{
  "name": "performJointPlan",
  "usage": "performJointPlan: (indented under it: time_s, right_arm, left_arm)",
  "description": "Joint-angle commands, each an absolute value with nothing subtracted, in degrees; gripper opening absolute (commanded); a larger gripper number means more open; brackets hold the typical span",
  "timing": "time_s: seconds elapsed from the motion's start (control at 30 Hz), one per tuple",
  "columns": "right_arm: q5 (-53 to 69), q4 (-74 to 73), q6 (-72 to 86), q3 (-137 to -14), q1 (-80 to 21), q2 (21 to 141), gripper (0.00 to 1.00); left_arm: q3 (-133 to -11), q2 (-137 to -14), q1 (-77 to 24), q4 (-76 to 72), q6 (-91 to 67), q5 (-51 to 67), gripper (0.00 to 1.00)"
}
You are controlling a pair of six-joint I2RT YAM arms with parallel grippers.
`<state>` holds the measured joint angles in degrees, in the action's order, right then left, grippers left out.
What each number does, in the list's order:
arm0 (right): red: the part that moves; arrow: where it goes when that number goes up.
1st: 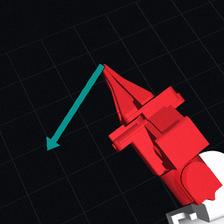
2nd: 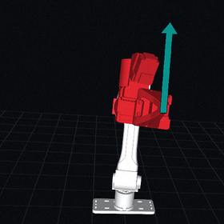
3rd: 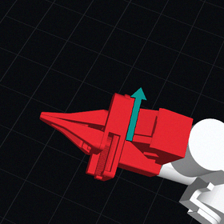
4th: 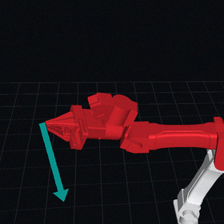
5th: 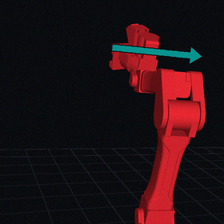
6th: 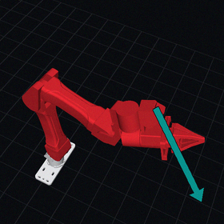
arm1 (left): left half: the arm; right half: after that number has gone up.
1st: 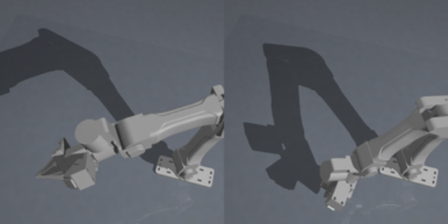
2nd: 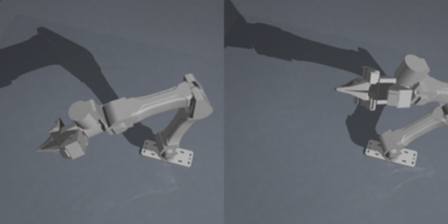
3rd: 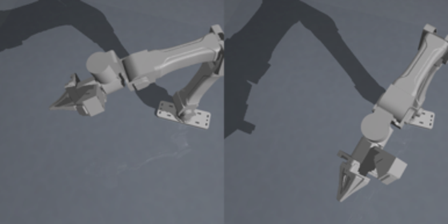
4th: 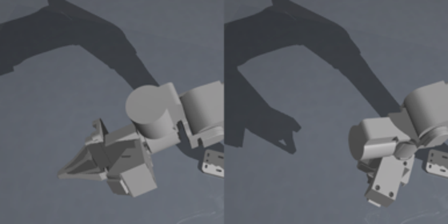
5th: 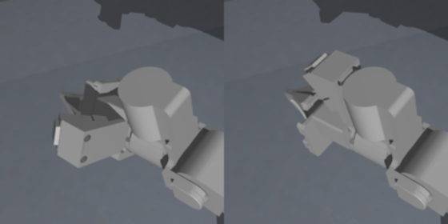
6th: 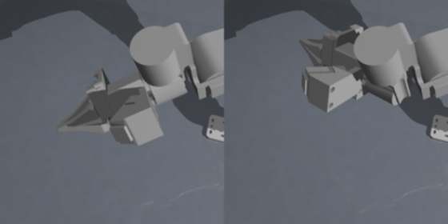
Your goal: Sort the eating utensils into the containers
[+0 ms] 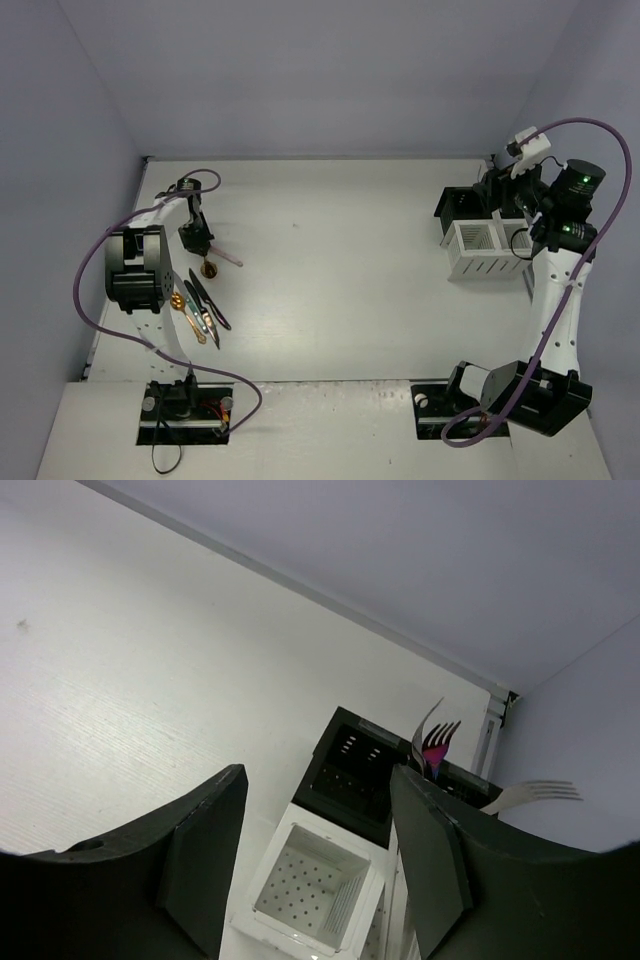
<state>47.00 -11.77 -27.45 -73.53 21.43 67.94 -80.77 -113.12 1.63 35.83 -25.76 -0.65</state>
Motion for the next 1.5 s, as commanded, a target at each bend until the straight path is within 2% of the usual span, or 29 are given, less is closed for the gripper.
performJointPlan:
  time_s: [0.0, 0.43, 0.63, 0.73, 1.0, 1.47]
  right_arm:
    - [49.41, -8.70, -30.20, -76.38, 18.59, 64.45, 0.57]
    - [39.34, -8.61, -36.51, -78.18, 1.03, 63.65, 0.59]
    - [30.24, -8.23, -50.54, -75.36, -17.23, 63.73, 0.58]
    - [25.49, -7.46, -60.20, -72.66, -27.60, 64.14, 0.56]
    - [18.33, -6.53, -83.43, -64.27, -49.76, 65.26, 0.49]
    - [21.26, -6.94, -98.30, -58.14, -56.50, 69.20, 0.45]
  left_arm:
    - [-81.02, -110.25, 1.93, 36.47, -25.59, 3.22, 0.00]
    - [-89.03, -95.93, 1.84, 40.37, -24.68, 18.59, 0.00]
    - [-86.40, -91.42, 0.27, 40.59, -31.34, 44.57, 0.00]
    - [-84.62, -89.38, -4.52, 39.44, -32.42, 51.80, 0.00]
    - [-78.65, -86.22, -11.83, 38.37, -36.13, 55.45, 0.00]
    - [-74.44, -85.82, -16.11, 38.10, -39.42, 53.75, 0.00]
